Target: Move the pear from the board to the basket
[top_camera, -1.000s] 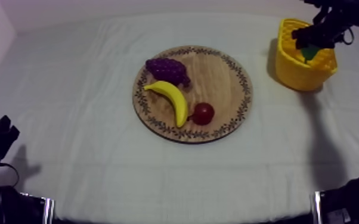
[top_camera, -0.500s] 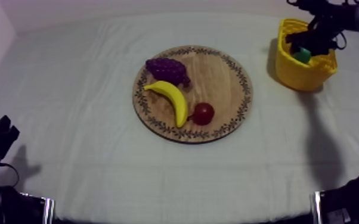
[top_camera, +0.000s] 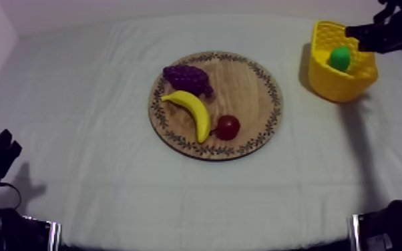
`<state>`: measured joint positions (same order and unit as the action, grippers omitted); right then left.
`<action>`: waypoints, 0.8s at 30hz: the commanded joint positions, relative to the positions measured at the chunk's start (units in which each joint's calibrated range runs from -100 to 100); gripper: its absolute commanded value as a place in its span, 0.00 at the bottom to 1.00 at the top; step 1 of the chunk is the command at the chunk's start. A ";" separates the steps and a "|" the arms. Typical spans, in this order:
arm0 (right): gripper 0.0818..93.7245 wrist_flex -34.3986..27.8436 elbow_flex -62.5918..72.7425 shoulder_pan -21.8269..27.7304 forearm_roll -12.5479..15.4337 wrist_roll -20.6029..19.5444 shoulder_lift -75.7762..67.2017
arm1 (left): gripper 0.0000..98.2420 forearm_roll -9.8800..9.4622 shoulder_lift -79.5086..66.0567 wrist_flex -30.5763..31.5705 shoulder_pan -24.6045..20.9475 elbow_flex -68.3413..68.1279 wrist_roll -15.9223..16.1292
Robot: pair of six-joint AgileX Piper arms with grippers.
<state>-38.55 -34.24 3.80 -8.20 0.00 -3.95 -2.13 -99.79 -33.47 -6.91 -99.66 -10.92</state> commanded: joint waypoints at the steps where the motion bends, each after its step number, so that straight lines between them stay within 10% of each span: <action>1: 0.06 -0.30 -3.96 0.19 1.82 1.92 -10.15 | 0.00 0.01 -0.04 0.00 -0.01 0.00 0.01; 24: 0.01 7.13 -56.83 0.06 9.48 7.17 -70.77 | 0.00 0.01 -0.04 0.00 -0.01 0.00 0.01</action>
<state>-31.27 -83.26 4.37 1.56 7.48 -63.34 -2.13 -99.79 -33.47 -6.91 -99.66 -10.92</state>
